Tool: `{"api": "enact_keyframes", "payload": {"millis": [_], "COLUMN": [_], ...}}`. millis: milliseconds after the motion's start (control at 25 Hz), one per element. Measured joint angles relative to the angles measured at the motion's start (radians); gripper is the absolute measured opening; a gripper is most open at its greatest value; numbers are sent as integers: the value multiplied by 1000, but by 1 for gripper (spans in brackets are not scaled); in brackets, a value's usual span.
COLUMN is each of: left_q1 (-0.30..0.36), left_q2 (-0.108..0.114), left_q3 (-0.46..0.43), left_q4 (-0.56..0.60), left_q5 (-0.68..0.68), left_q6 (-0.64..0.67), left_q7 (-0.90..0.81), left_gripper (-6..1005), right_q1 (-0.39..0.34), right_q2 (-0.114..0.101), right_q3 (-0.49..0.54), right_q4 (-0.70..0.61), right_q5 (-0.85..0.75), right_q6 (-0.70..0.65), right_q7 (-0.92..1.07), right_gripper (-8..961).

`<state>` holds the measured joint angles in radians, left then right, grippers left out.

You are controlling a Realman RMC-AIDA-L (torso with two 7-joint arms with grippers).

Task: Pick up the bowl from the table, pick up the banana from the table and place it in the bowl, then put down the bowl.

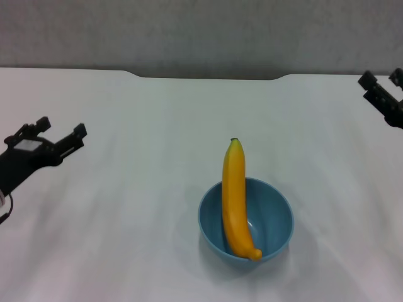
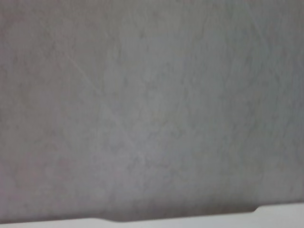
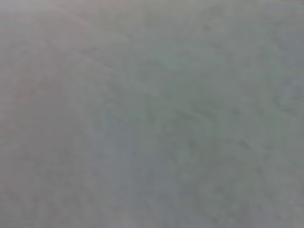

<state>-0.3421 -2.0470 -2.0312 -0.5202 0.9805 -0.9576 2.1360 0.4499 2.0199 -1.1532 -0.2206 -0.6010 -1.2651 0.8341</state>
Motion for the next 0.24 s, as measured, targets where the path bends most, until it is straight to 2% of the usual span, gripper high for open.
{"api": "enact_keyframes", "payload": {"millis": [80, 240], "left_q1": [-2, 1], "left_q2": [-1, -1], "left_q3": [5, 10], "left_q4": [33, 78], "left_q5": [-31, -97], "left_q6": [12, 19], "left_q7": [78, 202], "left_gripper": [906, 906], "right_q1": [31, 63], "right_q2": [0, 0], "right_q3": [-11, -57], "right_q4": [50, 67], "right_q5": [39, -5], "right_q6": [28, 122], "right_q7": [-27, -31], "right_gripper": [891, 891]}}
